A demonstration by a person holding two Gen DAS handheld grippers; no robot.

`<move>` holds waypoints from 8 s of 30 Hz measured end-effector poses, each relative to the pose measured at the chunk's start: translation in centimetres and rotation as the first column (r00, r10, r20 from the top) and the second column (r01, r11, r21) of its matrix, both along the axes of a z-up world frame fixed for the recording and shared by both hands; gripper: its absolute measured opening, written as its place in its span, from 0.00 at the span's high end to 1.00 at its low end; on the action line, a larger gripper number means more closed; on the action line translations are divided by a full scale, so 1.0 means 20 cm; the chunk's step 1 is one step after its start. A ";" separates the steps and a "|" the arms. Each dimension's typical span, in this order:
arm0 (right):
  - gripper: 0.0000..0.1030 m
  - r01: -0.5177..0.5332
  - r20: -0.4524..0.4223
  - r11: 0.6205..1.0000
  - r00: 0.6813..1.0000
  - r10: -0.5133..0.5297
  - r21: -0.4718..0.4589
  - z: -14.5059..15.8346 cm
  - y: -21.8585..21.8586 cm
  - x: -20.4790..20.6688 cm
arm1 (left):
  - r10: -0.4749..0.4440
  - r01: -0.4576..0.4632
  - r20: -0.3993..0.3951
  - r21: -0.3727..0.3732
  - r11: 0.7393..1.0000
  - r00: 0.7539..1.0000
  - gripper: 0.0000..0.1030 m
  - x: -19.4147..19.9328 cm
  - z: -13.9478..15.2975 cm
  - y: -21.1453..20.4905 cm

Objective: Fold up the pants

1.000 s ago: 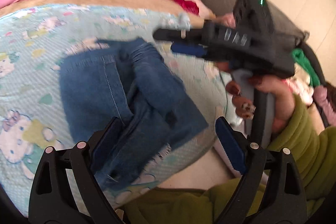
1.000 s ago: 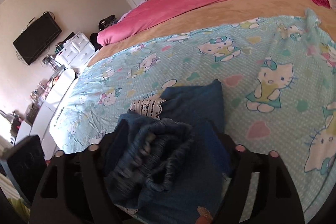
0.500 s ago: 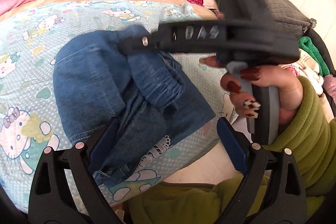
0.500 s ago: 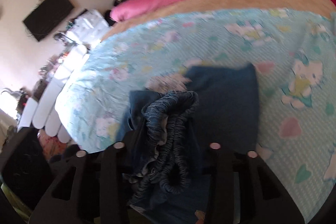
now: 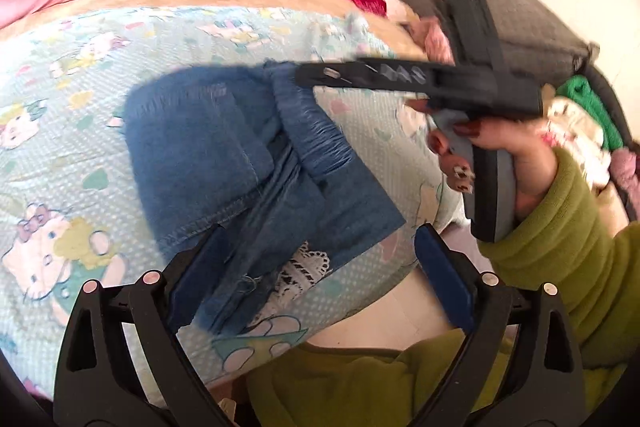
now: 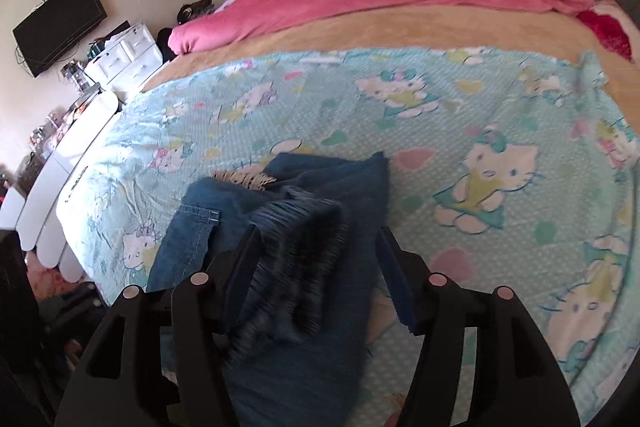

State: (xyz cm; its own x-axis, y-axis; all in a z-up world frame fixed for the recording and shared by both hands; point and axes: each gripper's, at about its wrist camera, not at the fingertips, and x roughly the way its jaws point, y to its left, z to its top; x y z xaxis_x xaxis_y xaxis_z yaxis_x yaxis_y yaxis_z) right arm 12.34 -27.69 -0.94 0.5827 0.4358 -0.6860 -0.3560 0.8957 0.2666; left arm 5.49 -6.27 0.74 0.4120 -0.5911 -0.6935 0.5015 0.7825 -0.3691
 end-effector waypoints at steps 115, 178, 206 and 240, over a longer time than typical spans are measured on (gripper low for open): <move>0.91 -0.101 -0.065 0.994 0.993 0.103 0.041 -0.19 0.00 0.09 | 0.254 -0.244 -0.032 0.174 0.954 0.967 0.75 0.43 -0.13 0.00; 0.04 0.302 0.227 0.944 0.936 -0.268 -0.134 0.12 -0.28 0.07 | 0.322 -0.357 0.169 0.243 0.902 0.931 0.09 0.63 0.12 -0.09; 0.04 0.319 0.311 0.940 0.911 -0.269 -0.121 0.30 -0.25 -0.26 | 0.345 -0.393 0.246 0.184 0.901 0.906 0.09 0.32 0.30 -0.02; 0.04 0.305 0.230 0.941 0.936 -0.268 -0.144 0.15 -0.28 -0.47 | 0.374 -0.409 0.180 0.238 0.881 0.910 0.09 0.06 0.12 0.00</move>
